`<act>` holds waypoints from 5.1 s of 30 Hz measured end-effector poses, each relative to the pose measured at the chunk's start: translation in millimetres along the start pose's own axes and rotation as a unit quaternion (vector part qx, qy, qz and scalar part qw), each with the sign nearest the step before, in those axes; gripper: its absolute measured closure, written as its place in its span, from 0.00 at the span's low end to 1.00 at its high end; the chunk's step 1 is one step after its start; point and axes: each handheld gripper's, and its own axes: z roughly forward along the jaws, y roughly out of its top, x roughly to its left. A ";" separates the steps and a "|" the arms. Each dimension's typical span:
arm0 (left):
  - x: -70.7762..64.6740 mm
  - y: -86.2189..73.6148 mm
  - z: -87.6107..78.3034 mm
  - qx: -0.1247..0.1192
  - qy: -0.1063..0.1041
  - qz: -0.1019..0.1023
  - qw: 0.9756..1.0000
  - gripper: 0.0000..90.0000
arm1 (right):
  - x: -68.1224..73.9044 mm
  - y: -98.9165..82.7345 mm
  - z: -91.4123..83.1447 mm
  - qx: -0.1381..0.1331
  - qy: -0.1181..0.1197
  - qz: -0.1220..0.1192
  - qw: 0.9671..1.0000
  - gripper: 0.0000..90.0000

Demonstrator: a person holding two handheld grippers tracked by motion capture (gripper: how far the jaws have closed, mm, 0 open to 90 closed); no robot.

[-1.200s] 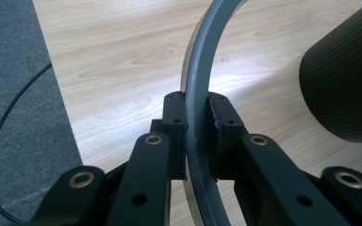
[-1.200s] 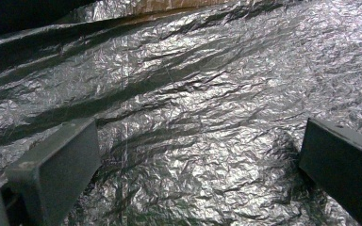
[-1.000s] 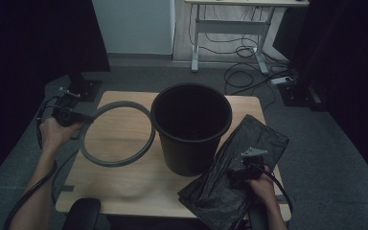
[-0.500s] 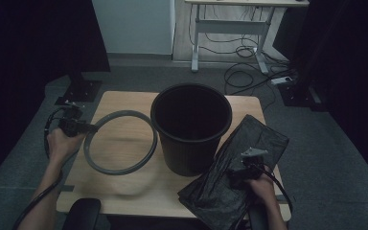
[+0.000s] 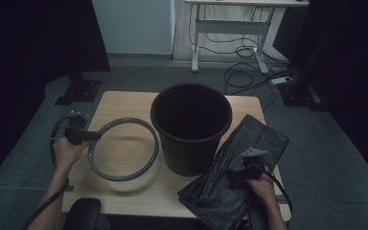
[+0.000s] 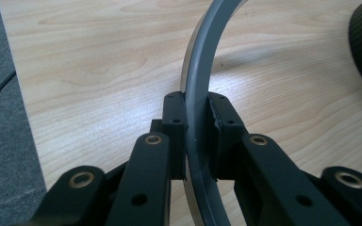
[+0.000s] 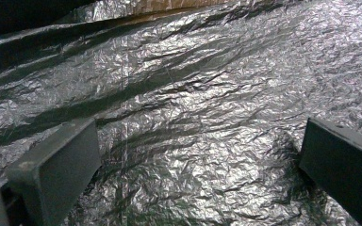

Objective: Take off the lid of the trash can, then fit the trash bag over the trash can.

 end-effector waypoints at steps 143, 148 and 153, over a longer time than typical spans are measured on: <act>-17.2 -76.0 62.7 -0.061 0.066 0.059 0.994 0.00 | 74.3 9.2 -15.4 0.109 0.061 -0.078 0.989 0.06; -17.4 -76.1 62.7 -0.061 0.066 0.059 0.994 0.00 | 71.7 10.3 -19.6 0.113 0.056 -0.072 0.989 0.18; -17.5 -76.1 62.7 -0.061 0.066 0.059 0.994 0.00 | 69.9 9.8 -25.9 0.107 0.053 -0.068 0.991 0.42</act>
